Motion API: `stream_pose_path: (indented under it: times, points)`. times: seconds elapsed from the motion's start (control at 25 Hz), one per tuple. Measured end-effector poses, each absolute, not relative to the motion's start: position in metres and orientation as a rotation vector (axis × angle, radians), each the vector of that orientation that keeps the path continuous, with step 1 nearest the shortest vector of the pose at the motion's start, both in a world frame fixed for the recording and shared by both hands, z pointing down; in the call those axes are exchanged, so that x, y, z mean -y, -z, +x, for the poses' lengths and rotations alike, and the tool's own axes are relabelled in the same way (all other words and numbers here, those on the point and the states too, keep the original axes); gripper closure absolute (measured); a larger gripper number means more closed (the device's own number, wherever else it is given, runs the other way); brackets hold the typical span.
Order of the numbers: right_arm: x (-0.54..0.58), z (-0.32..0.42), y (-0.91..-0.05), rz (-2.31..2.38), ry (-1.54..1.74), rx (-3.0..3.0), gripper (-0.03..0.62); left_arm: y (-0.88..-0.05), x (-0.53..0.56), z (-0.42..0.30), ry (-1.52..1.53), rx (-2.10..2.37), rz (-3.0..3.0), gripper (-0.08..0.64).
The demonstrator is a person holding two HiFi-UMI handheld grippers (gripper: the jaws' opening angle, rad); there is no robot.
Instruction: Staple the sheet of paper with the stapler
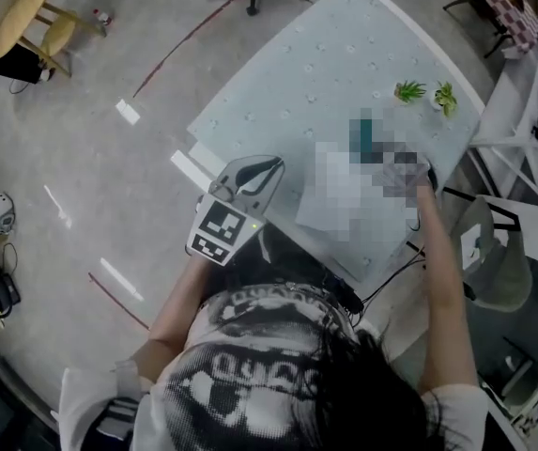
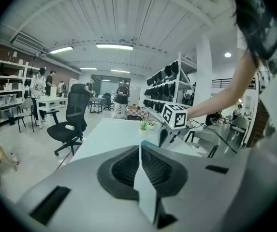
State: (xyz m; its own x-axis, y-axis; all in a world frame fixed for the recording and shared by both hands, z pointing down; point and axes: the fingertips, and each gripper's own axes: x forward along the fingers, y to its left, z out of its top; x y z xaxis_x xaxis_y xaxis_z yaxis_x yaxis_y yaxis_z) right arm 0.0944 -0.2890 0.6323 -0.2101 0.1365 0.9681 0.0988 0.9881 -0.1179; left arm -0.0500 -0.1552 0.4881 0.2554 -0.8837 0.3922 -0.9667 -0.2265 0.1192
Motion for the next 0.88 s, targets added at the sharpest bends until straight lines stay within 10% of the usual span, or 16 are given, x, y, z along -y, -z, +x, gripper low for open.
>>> stream_pose_path:
  times: [0.88]
  points:
    - [0.29, 0.09, -0.636, -0.189, -0.046, 1.698, 0.589, -0.506, 0.202, -0.024, -0.342, 1.555, 2.296, 0.551]
